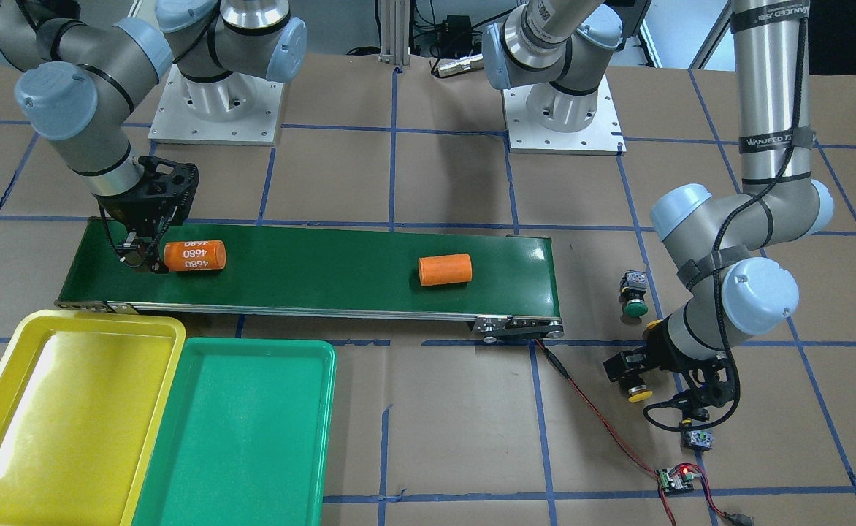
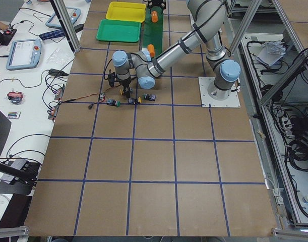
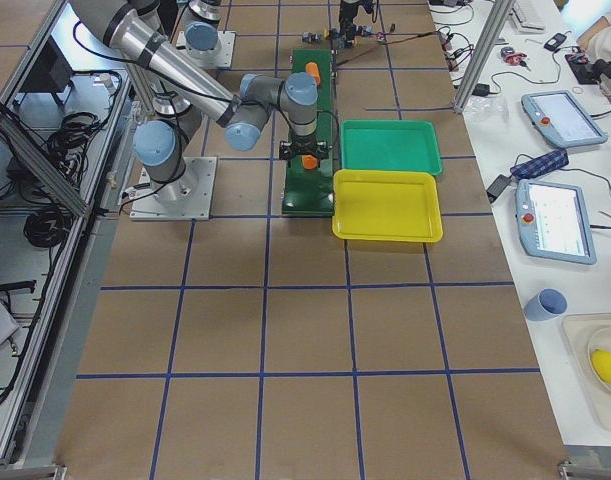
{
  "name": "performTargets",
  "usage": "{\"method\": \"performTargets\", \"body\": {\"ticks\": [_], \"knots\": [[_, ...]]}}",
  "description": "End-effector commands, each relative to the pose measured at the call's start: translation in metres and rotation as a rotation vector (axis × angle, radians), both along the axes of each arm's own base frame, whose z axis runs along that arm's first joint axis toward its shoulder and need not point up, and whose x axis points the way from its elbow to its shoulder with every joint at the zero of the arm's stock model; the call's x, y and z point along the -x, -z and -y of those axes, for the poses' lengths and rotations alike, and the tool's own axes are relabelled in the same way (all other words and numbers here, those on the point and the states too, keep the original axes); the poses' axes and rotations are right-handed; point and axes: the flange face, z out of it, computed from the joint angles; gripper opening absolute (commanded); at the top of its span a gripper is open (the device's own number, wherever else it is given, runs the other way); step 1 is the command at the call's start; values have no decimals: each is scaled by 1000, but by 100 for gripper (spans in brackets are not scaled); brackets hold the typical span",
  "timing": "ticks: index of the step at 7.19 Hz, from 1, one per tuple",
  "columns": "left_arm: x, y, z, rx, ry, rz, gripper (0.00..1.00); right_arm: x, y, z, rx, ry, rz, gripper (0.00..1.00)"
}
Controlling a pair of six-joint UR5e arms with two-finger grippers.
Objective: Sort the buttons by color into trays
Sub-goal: 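Close right gripper on first cylinder while left gripper hovers over buttons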
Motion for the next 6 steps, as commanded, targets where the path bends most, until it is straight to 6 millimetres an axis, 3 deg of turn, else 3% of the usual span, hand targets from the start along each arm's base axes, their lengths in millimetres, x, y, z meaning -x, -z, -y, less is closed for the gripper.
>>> {"method": "performTargets", "body": {"ticks": [1,4,5,6], "knots": [[1,-3,4,5,-16,1,0,-1,0,0,0,0,1,100],[5,-43,7,45,-7,13,0,-1,0,0,-1,0,1,100],[10,-78,2,37,-1,11,0,-1,0,0,-2,0,0,100],[33,-116,-13,43,30,7,0,-1,0,0,0,0,-1,100]]}}
